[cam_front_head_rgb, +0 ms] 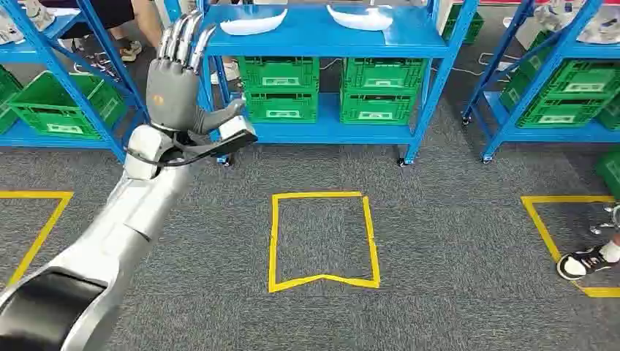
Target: Take the parts from the cabinet and place them on the table.
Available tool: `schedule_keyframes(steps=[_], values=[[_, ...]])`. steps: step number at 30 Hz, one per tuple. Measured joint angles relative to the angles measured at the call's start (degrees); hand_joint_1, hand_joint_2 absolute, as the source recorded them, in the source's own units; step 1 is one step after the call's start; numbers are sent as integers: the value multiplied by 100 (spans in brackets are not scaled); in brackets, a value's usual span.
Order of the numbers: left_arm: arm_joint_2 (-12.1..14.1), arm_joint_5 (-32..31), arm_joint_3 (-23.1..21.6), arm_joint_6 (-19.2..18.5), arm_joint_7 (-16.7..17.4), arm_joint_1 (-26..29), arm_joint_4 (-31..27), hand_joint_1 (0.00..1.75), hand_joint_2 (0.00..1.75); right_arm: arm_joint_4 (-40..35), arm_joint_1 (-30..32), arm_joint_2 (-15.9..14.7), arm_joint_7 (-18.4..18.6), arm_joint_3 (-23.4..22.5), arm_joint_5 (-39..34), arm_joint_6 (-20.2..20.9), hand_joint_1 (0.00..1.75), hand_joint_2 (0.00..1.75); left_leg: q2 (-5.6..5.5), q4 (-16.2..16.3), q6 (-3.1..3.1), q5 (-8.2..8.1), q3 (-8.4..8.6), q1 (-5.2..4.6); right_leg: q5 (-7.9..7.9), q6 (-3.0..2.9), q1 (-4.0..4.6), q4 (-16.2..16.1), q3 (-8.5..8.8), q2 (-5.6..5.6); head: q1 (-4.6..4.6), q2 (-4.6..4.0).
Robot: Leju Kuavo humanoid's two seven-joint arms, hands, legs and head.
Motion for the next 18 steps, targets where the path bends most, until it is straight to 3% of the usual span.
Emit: schedule_keyframes(steps=[1, 3, 4, 5, 6, 8, 9, 10, 11, 12, 13, 14, 15, 16, 17, 18], values=[[19, -94, -70, -2, 87, -121, 105, 0, 0, 2, -30, 7, 2, -13, 17, -2, 0, 0, 23, 0, 9, -6, 1, 1, -141, -13, 3, 326, -231, -104, 33, 0], [63, -247, -186, -85, 255, -264, 336, 0, 0, 7, -54, 9, 2, -41, 54, -11, 0, 0, 88, 1, -2, -42, 29, 0, -411, 26, -20, 1144, -800, -139, 35, 0], [77, -309, -233, -145, 315, -286, 432, 0, 0, 9, -46, 9, 4, -59, 63, -13, 0, 0, 112, 2, -20, -72, 56, 7, -444, 36, -33, 1403, -1017, -142, 37, 0], [92, -377, -287, -226, 389, -289, 547, 0, 0, 13, -33, 9, 22, -77, 83, -22, 0, 0, 138, 2, -60, -102, 101, 22, -315, 66, -62, 1410, -1130, -144, 37, 0], [107, -401, -331, -271, 435, -294, 630, 0, 0, 15, -16, 9, 26, -87, 98, -24, 0, 0, 152, 4, -116, -146, 160, 46, -69, 93, -90, 1161, -1103, -155, 37, 0], [142, -414, -357, -354, 520, -326, 763, 0, 0, 17, 15, 9, 24, -113, 124, -24, 0, 0, 186, 10, -221, -272, 310, 121, 482, 166, -149, 227, -783, -219, 37, 0], [152, -414, -376, -402, 548, -353, 825, 0, 0, 26, 41, 18, 24, -114, 135, -22, 0, 0, 215, 15, -303, -367, 321, 123, 706, 251, -190, -195, -661, -283, 48, 0], [175, -416, -392, -456, 577, -385, 903, 0, 0, 72, 33, 73, 18, -116, 159, 0, 0, 0, 217, 21, -356, -414, 404, 129, 414, 210, -117, -205, -671, -302, 85, 0], [208, -431, -401, -521, 612, -419, 936, 0, 0, 72, 19, 46, 15, -116, 173, 2, 0, 0, 221, -23, -412, -445, 367, 92, 419, 43, -78, -143, -622, -299, 83, 0], [216, -442, -416, -582, 623, -433, 960, 0, 0, 72, 35, 48, 15, -120, 175, 9, 0, 0, 235, -61, -462, -459, 548, 99, 340, -50, -105, -163, -579, -269, 37, 0], [249, -438, -422, -629, 642, -481, 984, 0, 0, 72, 36, 48, 4, -120, 177, 11, 0, 0, 229, -9, -500, -411, 561, 108, 268, -101, -95, -163, -539, -265, 30, 0], [256, -434, -431, -699, 664, -559, 1004, 0, 0, 72, 18, 48, 2, -122, 177, 13, 0, 0, 222, 165, -541, -328, 465, 127, 220, -164, -90, -142, -418, -227, 15, 0], [278, -427, -440, -759, 684, -606, 1034, 0, 0, 72, 20, 44, -2, -122, 177, 13, 0, 0, 216, 514, -554, -164, 298, 142, 149, -209, -97, -185, -323, -210, -18, 0], [293, -423, -449, -793, 710, -644, 1065, 0, 0, 72, 20, 44, 0, -125, 177, 15, 0, 0, 212, 968, -558, -30, 24, 142, 72, -243, -89, -219, -221, -203, -37, 0], [306, -423, -462, -855, 747, -663, 1111, 0, 0, 72, 21, 44, 0, -127, 177, 20, 0, 0, 207, 1349, -563, -60, -283, 125, 11, -260, -89, -243, -119, -191, -44, 0], [343, -421, -468, -926, 795, -638, 1165, 0, 0, 72, 23, 46, 0, -131, 177, 22, 0, 0, 206, 1669, -557, -276, -635, 107, -89, -281, -83, -294, 38, -161, -64, 0]])
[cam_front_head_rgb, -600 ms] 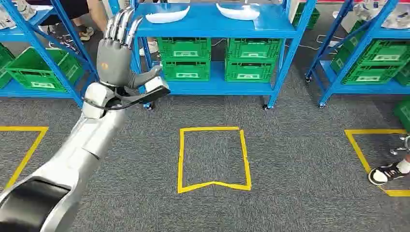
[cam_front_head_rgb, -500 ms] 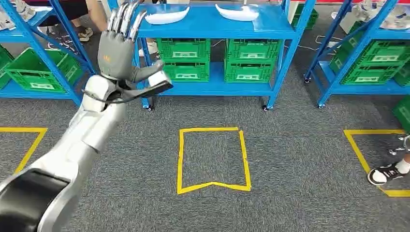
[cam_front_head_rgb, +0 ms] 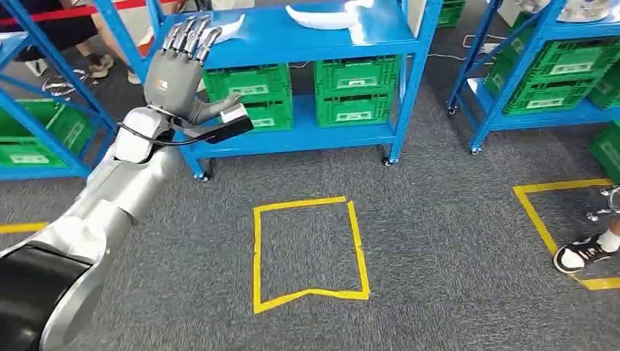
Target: Take the parts from the cabinet and place them on the table.
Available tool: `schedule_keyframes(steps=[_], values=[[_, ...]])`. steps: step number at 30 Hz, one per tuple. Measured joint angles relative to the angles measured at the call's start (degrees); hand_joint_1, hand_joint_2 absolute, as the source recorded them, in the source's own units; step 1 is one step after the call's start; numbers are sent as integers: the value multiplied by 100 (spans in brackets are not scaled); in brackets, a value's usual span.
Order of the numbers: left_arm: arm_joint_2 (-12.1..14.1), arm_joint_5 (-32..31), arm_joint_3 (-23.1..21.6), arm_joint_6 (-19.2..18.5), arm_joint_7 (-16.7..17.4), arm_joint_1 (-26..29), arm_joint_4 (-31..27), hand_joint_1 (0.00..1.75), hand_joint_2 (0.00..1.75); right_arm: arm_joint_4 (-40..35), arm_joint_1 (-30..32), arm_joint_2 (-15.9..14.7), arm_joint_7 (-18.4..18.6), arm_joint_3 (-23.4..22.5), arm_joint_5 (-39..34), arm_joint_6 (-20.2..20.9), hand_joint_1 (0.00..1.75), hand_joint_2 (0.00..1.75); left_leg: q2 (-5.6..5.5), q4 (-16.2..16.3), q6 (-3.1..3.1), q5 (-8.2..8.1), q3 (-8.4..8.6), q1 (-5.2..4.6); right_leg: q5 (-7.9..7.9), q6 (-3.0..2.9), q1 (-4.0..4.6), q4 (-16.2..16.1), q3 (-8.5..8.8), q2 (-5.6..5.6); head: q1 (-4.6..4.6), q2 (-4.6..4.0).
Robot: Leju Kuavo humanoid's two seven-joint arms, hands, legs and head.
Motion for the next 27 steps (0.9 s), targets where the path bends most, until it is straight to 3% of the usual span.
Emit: schedule_keyframes(steps=[2, 3, 4, 5, 6, 7, 8, 9, 10, 11, 13, 14, 16, 17, 18, 19, 20, 21, 22, 23, 24, 25, 26, 27], values=[[46, 0, -2, -25, 26, 42, 51, 0, 0, 0, 24, 0, 2, -2, -2, 4, 0, 0, -1, 56, 53, -651, -431, -36, -175, -23, 30, -85, 310, 76, -42, 0], [61, 0, -5, -27, 37, 39, 79, 0, 0, 2, 47, 0, 7, -7, -2, 4, 0, 0, -6, -99, 99, -843, -574, -69, -272, -25, 48, -132, 483, 99, -65, 0], [79, 0, -5, -27, 37, 41, 107, 0, 0, 2, 63, 0, 7, -9, -2, 4, 0, 0, -12, -394, 163, -754, -654, -115, -374, -23, 75, -195, 679, 118, -72, 0], [96, 0, -9, -42, 39, 53, 140, 0, 0, 4, 68, 2, 4, -9, -2, 7, 0, 0, -19, -811, 256, -298, -691, -166, -478, -25, 96, -260, 880, 131, -83, 0], [129, 2, -11, -68, 50, 90, 193, 0, 0, 15, 98, 22, 4, -9, -2, 9, 0, 0, -30, -1320, 382, 636, -691, -230, -574, -40, 80, -352, 959, 147, -83, 0], [160, 11, -18, -88, 87, 126, 279, 0, 0, 73, 76, 79, -1, -15, 2, 22, 0, 0, -90, -1775, 433, 1545, -748, -312, -667, -25, 103, -337, 1180, 164, -52, 0], [186, 26, -24, -154, 147, 142, 309, 0, 0, 70, 38, 37, 7, -20, 0, 17, 0, 0, -144, -1792, 436, 1695, -637, -353, -779, 14, 112, -408, 1270, 242, -97, 0], [241, 42, -24, -180, 210, 142, 293, 0, 0, 66, 38, 55, 13, -22, 0, 24, 0, 0, -150, -1703, 436, 1532, -578, -360, -856, 23, 109, -559, 1443, 240, -114, 0], [208, 55, -24, -200, 271, 70, 252, 0, 0, 63, 51, 46, 9, -22, 0, 15, 0, 0, -130, -1693, 476, 1424, -505, -318, -738, 38, 128, -473, 1516, 228, -133, 0], [241, 83, -24, -206, 324, -53, 249, 0, 0, 63, 23, 42, 11, -22, 0, 15, 0, 0, -154, -1710, 505, 1332, -416, -317, -573, 81, 148, -204, 1407, 213, -129, 0], [258, 127, -18, -263, 389, -168, 254, 0, 0, 63, -40, 26, 7, -22, 7, 13, 0, 0, -164, -1781, 558, 1152, -159, -273, -174, 127, 137, 929, 717, 46, -105, 0], [284, 149, -13, -289, 405, -159, 263, 0, 0, 63, -46, 26, 13, -22, 7, 13, 0, 0, -152, -1806, 568, 1036, -11, -270, -241, 151, 134, 1344, 365, 12, -96, 0], [295, 153, -13, -317, 407, -88, 302, 0, 0, 63, -38, 22, 22, -26, 7, 13, 0, 0, -147, -1865, 581, 797, 319, -264, -826, 189, 129, 1607, -169, 0, -87, 0], [295, 153, -13, -317, 405, -55, 313, 0, 0, 63, -15, 18, 26, -28, 7, 13, 0, 0, -156, -1908, 576, 680, 509, -256, -1145, 202, 129, 1555, -360, -3, -83, 0], [295, 153, -11, -317, 411, -43, 328, 0, 0, 63, 10, 17, 26, -31, 7, 11, 0, 0, -166, -1948, 568, 566, 704, -247, -1362, 209, 129, 1421, -524, -4, -81, 0], [297, 155, -13, -322, 435, -39, 346, 0, 0, 63, 33, 15, 26, -31, 7, 11, 0, 0, -173, -1989, 545, 431, 928, -235, -1331, 214, 129, 1139, -664, -5, -68, 0], [297, 160, -11, -333, 463, -35, 359, 0, 0, 63, 47, 15, 26, -35, 7, 9, 0, 0, -172, -2012, 523, 314, 1112, -222, -1038, 217, 126, 804, -741, -9, -68, 0], [304, 168, -11, -357, 503, -24, 387, 0, 0, 63, 70, 17, 31, -44, 2, 2, 0, 0, -171, -2029, 508, 165, 1272, -208, -334, 224, 115, 349, -784, -20, -61, 0], [334, 175, -7, -402, 544, -14, 424, 0, 0, 74, 118, 22, 35, -57, 2, 0, 0, 0, -178, -2026, 481, 22, 1411, -229, 708, 236, 97, -119, -789, -53, -44, 0], [330, 182, -7, -442, 560, -13, 435, 0, 0, 87, 90, 33, 35, -72, 4, -4, 0, 0, -206, -2015, 456, -161, 1531, -250, 795, 224, 92, -157, -771, -118, -20, 0], [385, 184, -5, -460, 568, -71, 407, 0, 0, 83, 58, 33, 48, -79, -2, -7, 0, 0, -207, -2116, 410, -403, 1752, -260, 740, 176, 137, -83, -622, -139, -53, 0], [414, 199, 8, -464, 588, -159, 315, 0, 0, 70, 62, 24, 39, -83, 2, -17, 0, 0, -212, -1961, 365, -275, 2047, -235, 668, 121, 107, -154, -525, -84, -87, 0], [475, 225, 28, -464, 592, -371, 317, 0, 0, 68, 13, 17, 42, -83, 9, -20, 0, 0, -209, -1672, 340, -115, 1964, -216, 589, 68, 133, -126, -465, -67, -92, 0], [514, 236, 48, -521, 599, -562, 300, 0, 0, 66, -57, 17, 44, -87, 9, -24, 0, 0, -202, -1443, 324, -106, 1831, -189, 522, 30, 135, -116, -367, -78, -90, 0]])
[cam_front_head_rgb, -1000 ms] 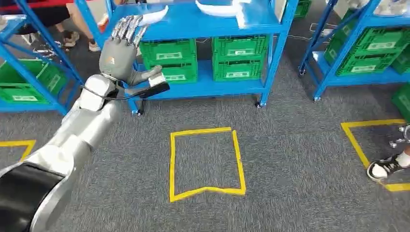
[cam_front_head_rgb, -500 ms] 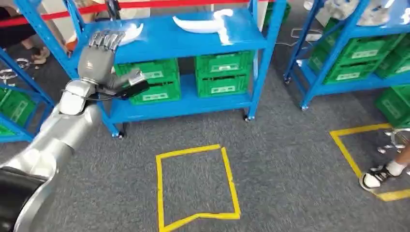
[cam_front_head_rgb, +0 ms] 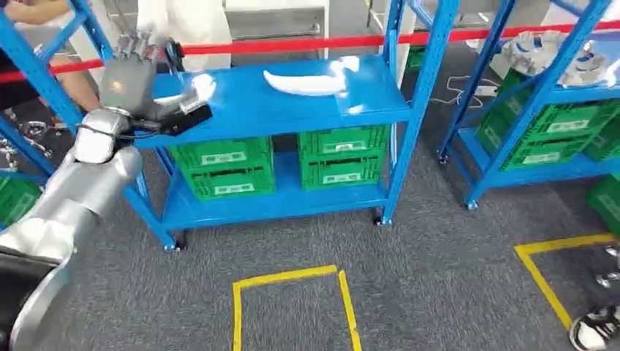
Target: Take the parts from the cabinet and place them on the table.
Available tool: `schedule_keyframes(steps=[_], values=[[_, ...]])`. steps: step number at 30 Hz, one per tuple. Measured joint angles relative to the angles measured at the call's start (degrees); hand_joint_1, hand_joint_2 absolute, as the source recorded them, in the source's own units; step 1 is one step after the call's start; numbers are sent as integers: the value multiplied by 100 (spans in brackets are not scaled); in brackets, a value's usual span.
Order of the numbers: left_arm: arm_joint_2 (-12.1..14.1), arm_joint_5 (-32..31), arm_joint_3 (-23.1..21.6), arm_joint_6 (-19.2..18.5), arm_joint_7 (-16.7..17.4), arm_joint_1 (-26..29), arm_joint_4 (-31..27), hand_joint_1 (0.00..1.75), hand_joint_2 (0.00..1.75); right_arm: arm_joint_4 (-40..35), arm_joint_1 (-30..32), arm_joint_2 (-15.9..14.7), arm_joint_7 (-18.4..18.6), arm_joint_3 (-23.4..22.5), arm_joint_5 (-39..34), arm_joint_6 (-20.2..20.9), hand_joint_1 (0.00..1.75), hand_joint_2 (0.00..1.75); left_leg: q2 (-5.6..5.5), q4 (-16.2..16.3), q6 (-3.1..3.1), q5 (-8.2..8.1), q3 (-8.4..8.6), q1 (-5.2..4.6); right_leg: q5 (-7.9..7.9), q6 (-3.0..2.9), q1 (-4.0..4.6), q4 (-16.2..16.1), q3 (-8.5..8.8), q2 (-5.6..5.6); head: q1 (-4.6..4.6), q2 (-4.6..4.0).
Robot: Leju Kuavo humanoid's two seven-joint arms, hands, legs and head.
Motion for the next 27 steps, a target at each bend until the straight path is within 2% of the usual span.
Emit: schedule_keyframes(steps=[1, 2, 4, 5, 6, 7, 8, 9, 10, 11, 12, 13, 14, 15, 16, 17, 18, 19, 21, 22, 23, 24, 25, 26, 27], values=[[31, 9, 22, -22, 6, -122, -11, 0, 0, -2, -37, -2, 0, -7, 2, -2, 0, 0, 56, 298, -42, 6, -188, 11, -32, -41, 5, 15, 103, 13, -20, 0], [57, 20, 46, -35, 7, -146, -11, 0, 0, -4, -44, -9, 2, -18, 9, -4, 0, 0, 90, 646, -83, -79, -467, 13, -106, -84, 10, 17, 159, 16, -53, 0], [98, 44, 85, -65, 24, -62, 0, 0, 0, -4, -25, -20, 18, -26, 42, -4, 0, 0, 124, 1218, -141, -571, -1040, 21, -254, -113, 6, 16, 332, 16, -52, 0], [140, 44, 103, -94, 42, 47, 20, 0, 0, -4, -11, -20, 26, -28, 50, 7, 0, 0, 130, 1315, -148, -824, -1280, 31, -317, -124, 4, 16, 438, 19, -68, 0], [173, 46, 111, -94, 44, 137, 37, 0, 0, -2, 15, -20, 39, -28, 61, 20, 0, 0, 131, 1256, -137, -999, -1479, 32, -398, -131, 7, 17, 547, 31, -74, 0], [214, 50, 120, -91, 41, 193, 46, 0, 0, -2, 59, -20, 48, -28, 74, 31, 0, 0, 130, 1073, -111, -1026, -1622, 26, -492, -136, 15, 17, 655, 32, -81, 0], [243, 52, 131, -91, 37, 225, 50, 0, 0, -2, 89, -17, 44, -28, 96, 44, 0, 0, 131, 801, -59, -821, -1719, -3, -576, -140, 34, 17, 762, 28, -85, 0], [284, 55, 135, -89, 28, 250, 59, 0, 0, -2, 95, -17, 42, -28, 101, 46, 0, 0, 134, 446, 25, -337, -1799, -35, -665, -140, 51, 12, 874, 15, -87, 0], [334, 59, 140, -87, 9, 297, 72, 0, 0, 0, 103, 17, 39, -28, 105, 50, 0, 0, 166, -3, 149, 707, -1877, -92, -764, -146, 32, -18, 894, 13, -85, 0], [396, 61, 144, -85, 7, 344, 101, 0, 0, 13, 91, 39, 42, -28, 109, 59, 0, 0, 126, -206, 179, 1296, -1970, -164, -854, -103, 57, 14, 1071, 42, -65, 0], [399, 59, 144, -87, 0, 365, 81, 0, 0, 7, 61, 20, 42, -28, 109, 55, 0, 0, 107, -176, 158, 1117, -1838, -154, -968, -69, 59, -42, 1168, 52, -103, 0], [415, 59, 146, -78, 0, 357, 33, 0, 0, -4, 57, 11, 48, -31, 109, 52, 0, 0, 110, -206, 152, 1037, -1774, -133, -953, -59, 77, -18, 1289, 43, -129, 0], [395, 59, 149, -70, 0, 307, 2, 0, 0, -4, 45, 11, 39, -31, 109, 50, 0, 0, 93, -235, 171, 970, -1732, -128, -767, -36, 76, 175, 1188, 39, -120, 0], [391, 57, 157, -72, 2, 277, -4, 0, 0, -9, 8, -2, 39, -28, 109, 48, 0, 0, 69, -275, 191, 944, -1565, -66, -563, 3, 96, 638, 887, 37, -111, 0], [380, 50, 162, -98, 7, 281, -2, 0, 0, -9, 3, -13, 44, -31, 107, 46, 0, 0, 63, -339, 209, 843, -1443, -75, -286, 41, 81, 1165, 560, 48, -94, 0], [371, 48, 170, -120, 20, 301, 9, 0, 0, -9, -2, -13, 46, -31, 109, 44, 0, 0, 66, -365, 240, 784, -1325, -68, -171, 71, 72, 1562, 211, 46, -79, 0], [360, 44, 173, -146, 22, 331, 18, 0, 0, -9, -1, -13, 52, -31, 107, 44, 0, 0, 67, -385, 240, 694, -1224, -64, -250, 92, 60, 1778, -55, 43, -70, 0], [350, 44, 179, -157, 41, 376, 31, 0, 0, -9, 12, -13, 61, -31, 107, 44, 0, 0, 54, -422, 236, 569, -1059, -53, -554, 121, 38, 1887, -373, 42, -64, 0], [339, 44, 184, -181, 65, 436, 50, 0, 0, -9, 58, -13, 61, -33, 107, 44, 0, 0, 20, -493, 205, 356, -742, -30, -1097, 162, 12, 1749, -742, 41, -39, 0], [339, 48, 188, -229, 103, 461, 66, 0, 0, -9, 76, -13, 70, -35, 107, 44, 0, 0, 9, -529, 194, 228, -555, -18, -1211, 175, 2, 1509, -864, 41, -31, 0], [339, 52, 194, -281, 148, 488, 88, 0, 0, -9, 89, -13, 81, -37, 107, 42, 0, 0, 3, -558, 171, 91, -358, -5, -1083, 180, -5, 1146, -936, 40, -20, 0], [339, 65, 197, -369, 201, 520, 107, 0, 0, -9, 107, -13, 85, -39, 109, 42, 0, 0, 4, -576, 142, -66, -174, 6, -543, 178, -10, 674, -968, 37, -9, 0], [341, 85, 208, -469, 275, 580, 148, 0, 0, -5, 160, -13, 87, -39, 111, 44, 0, 0, 10, -580, 98, -210, -95, 0, 411, 155, -12, 152, -966, 37, 6, 0], [332, 144, 247, -630, 373, 632, 212, 0, 0, 4, 190, -13, 77, -39, 131, 46, 0, 0, -9, -491, 70, -385, 115, -9, 1143, 85, -6, -122, -983, 28, 20, 0], [354, 197, 280, -803, 433, 641, 221, 0, 0, 7, 173, -13, 88, -39, 151, 57, 0, 0, -40, -535, 17, -518, 113, -25, 898, -13, -4, 158, -951, 24, 4, 0]])
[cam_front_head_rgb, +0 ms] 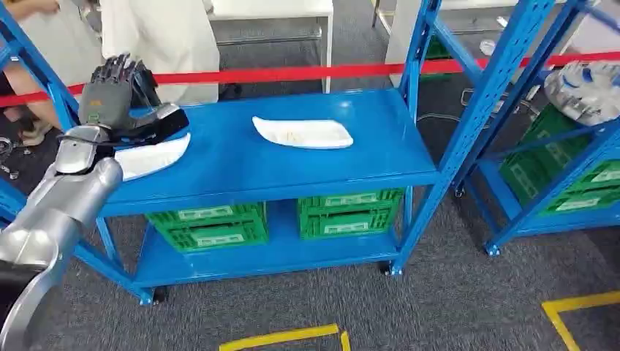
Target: Take the parts from the cabinet and place them on the table.
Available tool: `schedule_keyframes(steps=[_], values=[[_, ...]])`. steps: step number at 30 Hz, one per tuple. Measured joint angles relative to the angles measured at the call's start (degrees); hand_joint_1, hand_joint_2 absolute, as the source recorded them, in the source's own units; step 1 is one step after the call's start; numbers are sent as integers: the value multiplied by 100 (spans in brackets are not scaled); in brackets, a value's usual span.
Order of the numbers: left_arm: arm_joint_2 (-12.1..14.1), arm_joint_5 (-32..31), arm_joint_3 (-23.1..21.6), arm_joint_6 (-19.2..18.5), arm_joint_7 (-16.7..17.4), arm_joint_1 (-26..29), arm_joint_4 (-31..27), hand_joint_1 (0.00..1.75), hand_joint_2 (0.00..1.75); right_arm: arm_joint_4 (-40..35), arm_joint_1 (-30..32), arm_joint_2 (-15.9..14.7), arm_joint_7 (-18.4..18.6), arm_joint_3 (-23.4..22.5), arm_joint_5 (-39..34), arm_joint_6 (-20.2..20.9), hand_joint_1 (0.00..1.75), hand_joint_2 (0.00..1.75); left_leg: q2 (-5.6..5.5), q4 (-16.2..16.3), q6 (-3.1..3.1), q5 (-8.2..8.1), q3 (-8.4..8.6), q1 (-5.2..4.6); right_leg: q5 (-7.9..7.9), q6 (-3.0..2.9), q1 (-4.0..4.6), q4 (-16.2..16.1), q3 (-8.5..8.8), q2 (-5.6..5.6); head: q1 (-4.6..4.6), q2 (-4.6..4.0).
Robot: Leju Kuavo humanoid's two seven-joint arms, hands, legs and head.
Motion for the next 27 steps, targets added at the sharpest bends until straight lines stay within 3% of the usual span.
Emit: schedule_keyframes(steps=[1, 2, 3, 4, 5, 6, 7, 9, 10, 11, 12, 14, 16, 18, 19, 20, 21, 25, 27], values=[[17, 44, 30, -50, 8, 8, -24, 0, 175, -2, -22, 0, -11, -2, 0, -2, 0, 0, 4, -50, -48, -99, 115, 30, -114, -55, 51, 138, -13, 7, -37, 0], [33, 121, 65, -99, 8, -28, -76, 0, 175, -9, -59, -4, -42, -2, 8, -2, 0, 0, 8, 59, -94, -15, 137, 54, -239, -112, 79, 171, 6, 9, -26, 0], [66, 234, 116, -188, 8, -84, -94, 0, 175, -9, -104, -4, -61, -4, 13, 4, 0, 0, 10, 443, -132, 220, -65, 52, -307, -155, 58, 151, 66, 7, -15, 0], [78, 342, 190, -322, 28, -77, -99, 0, 175, -9, -117, -7, -87, -4, 30, 7, 0, 0, 57, 984, -156, 455, -364, 51, -374, -187, 23, 100, 161, 7, -15, 0], [92, 402, 271, -415, 107, -58, -87, 0, 175, -9, -128, -13, -109, -4, 41, 7, 0, 0, 115, 1498, -195, 575, -716, 51, -455, -211, 0, 51, 272, 12, -48, 0], [114, 413, 348, -516, 184, -23, -72, 0, 175, -9, -147, -22, -112, -2, 61, 7, 0, 0, 126, 1819, -231, 472, -1014, 74, -535, -218, -13, 12, 387, 27, -52, 0], [138, 411, 407, -618, 240, 26, -52, 0, 175, -9, -149, -24, -94, -4, 59, 7, 0, 0, 129, 1971, -265, 167, -1267, 104, -623, -220, -22, -18, 514, 47, -59, 0], [175, 398, 426, -806, 286, 62, -13, 0, 175, -9, -140, -24, -70, -7, 59, 6, 0, 0, 141, 1943, -291, -483, -1625, 138, -795, -193, -40, -31, 742, 64, -65, 0], [186, 398, 437, -858, 293, 62, 4, 0, 175, -9, -125, -24, -44, -11, 52, 4, 0, 0, 154, 1794, -297, -563, -1755, 146, -886, -175, -51, -28, 849, 64, -66, 0], [197, 395, 452, -880, 301, 64, 15, 0, 175, -9, -114, -22, -44, -13, 52, 4, 0, 0, 166, 1539, -318, -411, -1808, 151, -956, -156, -63, -28, 947, 64, -65, 0], [218, 389, 472, -906, 308, 67, 28, 0, 175, -9, -110, -22, -35, -15, 52, 4, 0, 0, 178, 1181, -333, 1, -1817, 157, -1023, -134, -77, -28, 1030, 65, -65, 0], [242, 406, 516, -986, 328, 85, 67, 0, 175, -9, -90, -20, -31, -17, 52, 4, 0, 0, 222, 394, -341, 1341, -1838, 176, -1132, -59, -97, -34, 1116, 87, -79, 0], [236, 525, 551, -1169, 273, 107, 92, 0, 175, -9, -106, -22, -26, -31, 52, -11, 0, 0, 208, 350, -202, 1421, -1833, 124, -1188, 22, -91, -17, 1145, 103, -114, 0], [236, 864, 671, -1622, -122, 112, 83, 0, 175, -9, -107, -22, -15, -48, 30, -15, 0, 0, 180, 351, -148, 1400, -1833, 120, -1203, 85, -63, -98, 1196, 91, -103, 0], [245, 1155, 800, -2049, -542, 132, 35, 0, 175, -9, -102, -31, 0, -52, 15, -15, 0, 0, 165, 301, -166, 1425, -1782, 162, -1227, 73, -64, -110, 1242, 88, -98, 0], [260, 1341, 912, -2291, -846, 127, 31, 0, 175, -9, -104, -39, 0, -59, 15, -22, 0, 0, 155, 296, -176, 1426, -1770, 165, -1185, -16, -53, -133, 1252, 95, -85, 0], [267, 1537, 1052, -2571, -1160, 137, 28, 0, 175, -9, -115, -39, 6, -68, 9, -22, 0, 0, 141, 297, -168, 1418, -1770, 166, -1188, -44, -54, -138, 1273, 95, -48, 0], [315, 2364, 1474, -3743, -2283, 274, -35, 0, 175, -9, -118, -44, 20, -114, 6, -11, 0, 0, 102, 311, -83, 1362, -1763, 151, -1190, -46, -59, -189, 1324, 85, -24, 0], [372, 2881, 1799, -4394, -2895, 360, -94, 0, 175, -9, -119, -46, 2, -140, 0, 2, 0, 0, 101, 317, -54, 1343, -1761, 138, -1222, -93, -61, -227, 1354, 80, -13, 0]])
